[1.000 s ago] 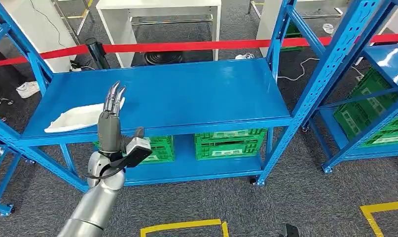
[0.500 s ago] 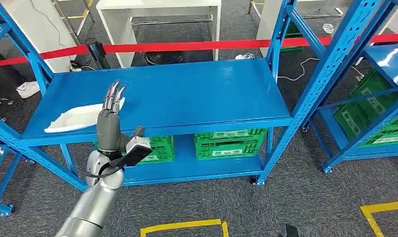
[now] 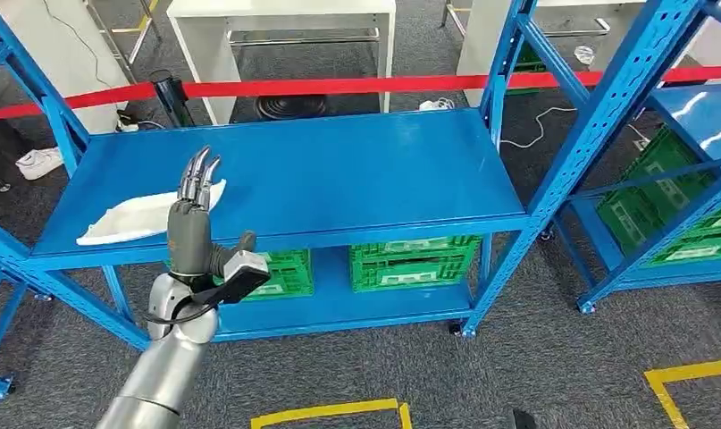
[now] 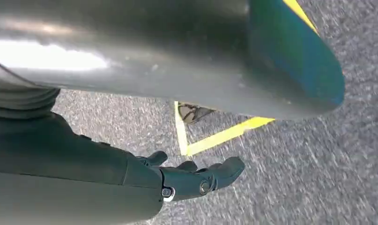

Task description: Take the parts from the cabinet and place them on the table.

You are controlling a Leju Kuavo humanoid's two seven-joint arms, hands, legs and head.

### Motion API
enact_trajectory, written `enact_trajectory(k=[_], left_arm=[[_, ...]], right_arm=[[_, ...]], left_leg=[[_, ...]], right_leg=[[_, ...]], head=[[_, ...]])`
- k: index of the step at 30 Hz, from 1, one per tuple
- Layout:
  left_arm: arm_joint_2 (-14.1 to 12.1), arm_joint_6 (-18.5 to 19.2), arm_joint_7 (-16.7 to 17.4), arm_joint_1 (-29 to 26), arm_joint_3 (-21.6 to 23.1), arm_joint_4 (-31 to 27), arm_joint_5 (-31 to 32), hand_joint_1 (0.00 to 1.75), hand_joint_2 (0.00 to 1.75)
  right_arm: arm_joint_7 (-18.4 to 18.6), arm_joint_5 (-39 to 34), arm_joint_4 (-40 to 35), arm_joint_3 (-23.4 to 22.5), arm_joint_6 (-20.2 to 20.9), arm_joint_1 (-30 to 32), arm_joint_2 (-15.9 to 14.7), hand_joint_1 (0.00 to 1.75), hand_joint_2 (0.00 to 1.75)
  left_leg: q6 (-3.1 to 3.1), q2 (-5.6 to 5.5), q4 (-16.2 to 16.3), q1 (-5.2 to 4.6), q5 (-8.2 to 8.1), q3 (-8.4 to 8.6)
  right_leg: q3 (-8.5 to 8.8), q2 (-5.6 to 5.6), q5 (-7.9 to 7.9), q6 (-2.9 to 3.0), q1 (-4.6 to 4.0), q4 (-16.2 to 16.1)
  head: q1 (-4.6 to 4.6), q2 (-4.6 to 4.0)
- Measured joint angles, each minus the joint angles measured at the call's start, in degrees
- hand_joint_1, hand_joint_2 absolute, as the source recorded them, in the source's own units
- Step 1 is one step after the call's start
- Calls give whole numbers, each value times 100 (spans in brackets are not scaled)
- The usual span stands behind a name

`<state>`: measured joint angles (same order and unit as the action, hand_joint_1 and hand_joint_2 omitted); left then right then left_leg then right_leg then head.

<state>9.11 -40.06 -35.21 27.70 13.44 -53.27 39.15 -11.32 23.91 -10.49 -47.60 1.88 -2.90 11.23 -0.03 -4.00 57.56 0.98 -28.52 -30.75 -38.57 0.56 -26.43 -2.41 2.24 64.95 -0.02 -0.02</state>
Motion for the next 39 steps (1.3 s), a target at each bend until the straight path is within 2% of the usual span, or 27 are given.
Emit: enact_trajectory(k=[1, 2, 3, 6, 7, 8, 9, 11, 12, 13, 16, 18, 19, 21, 22, 24, 26, 27, 28, 29, 31, 32, 33, 35, 37, 38, 39], left_arm=[[0, 0, -31, 4, -11, 0, -9, 0, 0], [-4, 0, -57, 11, -35, 0, -13, 0, 0], [-7, 0, -66, 5, -50, 0, -22, 0, 0], [-18, -2, -101, 10, -92, 0, -46, 0, 0], [-22, -2, -101, 7, -107, -4, -53, 0, 0], [-24, -4, -116, 24, -125, -7, -53, 0, 0], [-22, -4, -123, 29, -131, -7, -53, 0, 0], [-24, -4, -120, -11, -131, -2, -50, 0, 0], [-24, -4, -101, -42, -133, 0, -50, 0, 0], [-24, -2, -79, -64, -133, 0, -50, 0, 0], [-24, -4, -29, -66, -133, -22, -35, 0, 0], [-29, -4, -29, -60, -136, -22, -20, 0, 0], [-22, -4, -29, -59, -136, -28, -13, 0, 0], [-26, -2, -24, -65, -136, -37, -9, 0, 0], [-17, -4, -22, -73, -138, -63, -7, 0, 0], [-13, -4, -24, -46, -144, -70, -7, 0, 0], [0, -4, -22, -75, -144, -68, -7, 0, 0], [2, -4, -24, -92, -144, -68, -7, 0, 0], [2, -2, -24, -100, -144, -68, -4, 0, 0], [2, -2, -24, -103, -144, -68, 7, 0, 0], [7, -4, -29, -103, -149, -70, 92, 0, 0], [7, -4, -33, -103, -158, -66, 120, 0, 0], [4, -2, -46, -102, -175, -65, 135, 0, 0], [7, -4, -70, -117, -208, -68, 173, 0, 0], [2, -2, -122, -110, -269, -70, 210, 0, 0], [2, -4, -153, -103, -289, -70, 269, 0, 0], [2, -4, -166, -91, -308, -66, 350, 0, 0]], right_arm=[[-2, 7, 0, 0, 0, -1, 0, 0, 0], [0, 13, 9, 0, 4, -6, 17, 0, 0], [0, 13, 9, 0, 4, -14, 15, 0, 0], [7, 24, 9, -7, 4, 0, 15, 0, 0], [7, 26, 9, -9, 4, -1, 15, 0, 0], [4, 33, 9, -11, 4, 1, 15, 0, 0], [7, 42, 9, -15, 4, 1, 15, 0, 0], [13, 57, 9, -26, 4, 13, 15, 0, 0], [22, 59, 9, -35, 4, 22, 15, 0, 0], [28, 59, 9, -39, 4, 34, 15, 0, 0], [48, 61, 9, -55, 4, 34, 15, 0, 0], [52, 61, 13, -74, 4, 36, 31, 0, 0], [57, 61, 13, -81, 4, 28, 28, 0, 0], [65, 61, 13, -85, 4, 38, 31, 0, 0], [66, 61, 13, -85, 4, 31, 29, 0, 0], [59, 63, 13, -87, 4, 11, 31, 0, 0], [61, 63, 13, -87, 4, 4, 28, 0, 0], [70, 63, 13, -87, 4, 16, 22, 0, 0], [77, 63, 13, -90, 4, 31, 20, 0, 0], [87, 63, 13, -92, 4, 44, 17, 0, 0], [107, 70, 13, -92, 7, 55, 11, 0, 0], [111, 72, 13, -92, 15, 62, 9, 0, 0], [118, 79, 13, -92, 15, 51, 9, 0, 0], [127, 90, 13, -94, 17, 58, 9, 0, 0], [138, 122, 13, -94, 31, 58, 11, 0, 0], [140, 131, 13, -94, 33, 51, 11, 0, 0], [140, 142, 13, -96, 28, 48, 9, 0, 0]], left_leg=[[-54, 4, 92, 11, -83, -8], [-110, -5, 140, -29, -135, -95], [-132, -14, 154, -32, -172, -97], [-207, -48, 100, -19, -207, -28], [-232, 57, 156, -16, -231, -4], [-250, 222, 410, -28, -315, -120], [-267, 299, 810, -26, -473, -354], [-276, 347, 1725, -25, -733, -952], [-268, 351, 1930, -25, -702, -1138], [-251, 352, 1870, -27, -526, -1189], [-124, 386, 490, -52, 505, -740], [-75, 425, 264, -135, 385, -560], [-71, 430, 233, -145, 336, -568], [-8, 387, 155, -132, 305, -536], [20, 355, 83, -89, 309, -428], [94, 353, 42, -90, 257, -315], [127, 333, 41, -100, 175, -252], [134, 317, 45, -108, 129, -208], [127, 289, 52, -113, 81, -153], [112, 267, 62, -113, 23, -84], [84, 250, 79, -112, -103, 73], [60, 254, 82, -111, -159, 60], [17, 226, 108, -139, -189, 134], [-73, 226, 112, -140, -225, 191], [-123, 243, 87, -129, -262, 167], [-148, 288, 282, -126, -264, 125], [-173, 321, 639, -116, -354, -63]], right_leg=[[207, 19, 69, -36, 22, -447], [255, 96, -61, -23, -10, -419], [229, 83, -73, 115, -1, -399], [267, 46, -133, 246, -15, -410], [320, 27, -150, 298, -4, -431], [373, 10, -182, 343, -8, -444], [416, -14, -212, 371, -14, -448], [501, -54, -300, 393, -26, -449], [557, -69, -348, 392, -28, -449], [629, -77, -398, 387, -31, -449], [908, -100, -586, 338, -36, -465], [927, -105, -646, 251, -50, -512], [939, -128, -641, 215, -56, -564], [1024, -153, -567, 146, -49, -548], [959, -148, -565, 133, -36, -446], [587, -105, -590, 119, -43, 228], [35, -97, -940, 91, -66, 928], [-174, -92, -1054, 82, -76, 1102], [-270, -91, -978, 86, -83, 1051], [-246, -90, -738, 95, -86, 781], [24, -89, -19, 127, -87, -143], [99, -85, 200, 169, -92, -459], [87, -88, -80, 207, -141, -472], [141, -82, 50, 308, -142, -449], [238, -84, 41, 377, -103, -500], [289, -87, 25, 405, -99, -523], [318, -89, 3, 437, -98, -540]], head=[[0, 0], [46, 0], [37, 0], [28, 0], [26, 0], [-22, 0], [-22, 2], [-24, 0], [-24, 0], [-26, 0], [-26, 0], [-41, 0], [-28, 0], [-33, 0], [-29, 0], [-17, 0], [-13, 2], [-18, 2], [-15, 0], [-13, 2], [-13, 2], [-13, 2], [-17, 2], [-20, 0], [-20, 2], [-35, 0], [-50, 0]])
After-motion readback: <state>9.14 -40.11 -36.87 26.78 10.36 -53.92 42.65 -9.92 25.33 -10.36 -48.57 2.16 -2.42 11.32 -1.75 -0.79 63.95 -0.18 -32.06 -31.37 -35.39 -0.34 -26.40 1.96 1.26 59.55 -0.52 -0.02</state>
